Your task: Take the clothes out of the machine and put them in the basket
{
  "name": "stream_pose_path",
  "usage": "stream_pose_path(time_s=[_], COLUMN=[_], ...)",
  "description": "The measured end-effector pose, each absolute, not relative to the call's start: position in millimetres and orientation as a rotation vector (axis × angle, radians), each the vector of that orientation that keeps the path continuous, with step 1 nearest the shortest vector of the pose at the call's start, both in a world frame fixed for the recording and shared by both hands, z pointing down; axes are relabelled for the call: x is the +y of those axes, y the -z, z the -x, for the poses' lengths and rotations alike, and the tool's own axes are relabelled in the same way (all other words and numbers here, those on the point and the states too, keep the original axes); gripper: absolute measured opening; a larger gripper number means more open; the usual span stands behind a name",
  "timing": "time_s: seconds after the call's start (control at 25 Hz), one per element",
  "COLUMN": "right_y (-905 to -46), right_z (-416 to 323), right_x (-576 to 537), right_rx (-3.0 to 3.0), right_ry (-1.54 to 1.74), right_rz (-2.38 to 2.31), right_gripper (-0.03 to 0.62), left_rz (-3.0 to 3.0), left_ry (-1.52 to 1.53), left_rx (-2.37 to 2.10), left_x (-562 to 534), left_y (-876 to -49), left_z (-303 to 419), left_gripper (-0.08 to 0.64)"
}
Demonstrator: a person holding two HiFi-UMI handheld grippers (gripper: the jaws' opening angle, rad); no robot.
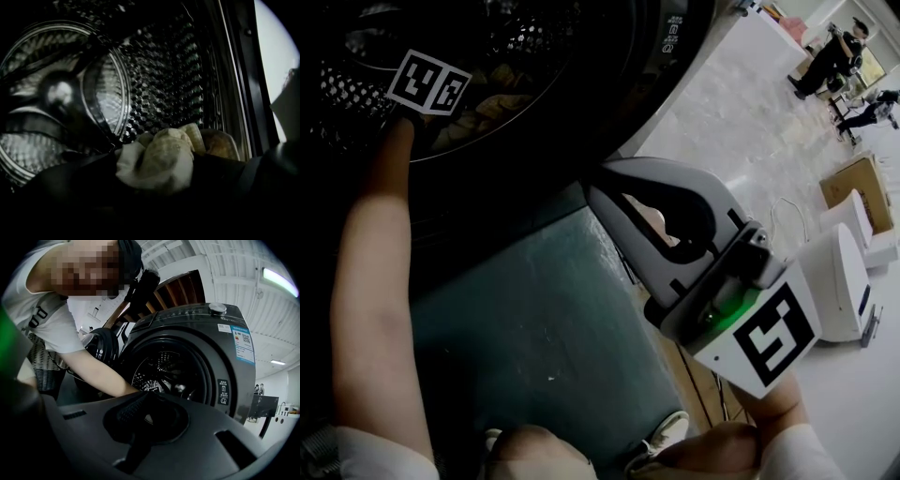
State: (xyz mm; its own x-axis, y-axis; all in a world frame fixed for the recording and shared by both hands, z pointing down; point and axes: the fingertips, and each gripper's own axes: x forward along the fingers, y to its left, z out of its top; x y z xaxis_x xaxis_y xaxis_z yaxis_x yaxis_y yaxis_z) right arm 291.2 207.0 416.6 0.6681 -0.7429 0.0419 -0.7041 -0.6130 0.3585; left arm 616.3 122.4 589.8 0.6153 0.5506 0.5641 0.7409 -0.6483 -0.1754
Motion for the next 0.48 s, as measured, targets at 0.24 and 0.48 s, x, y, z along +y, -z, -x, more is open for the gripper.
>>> stream_pose_path(time_s=[0.24,0.48], right_y=[-417.0,-408.4], right_z=[-289.0,-279.6], right_x=[209.9,218.2], right_rx=[-1.126,-1.106], right_ry=[0.142,0.138], right_rz=[-2.526,-2.535], right_gripper=[0.014,0.014], left_rz=[2.314,2.184], left_ry=[0.727,0.666], left_rx=[-1.020,-0.942], left_x=[130.2,134.9], left_y=[-611.3,-608.5], left_z=[-614.5,-603.5], left_gripper=[0.382,0.167])
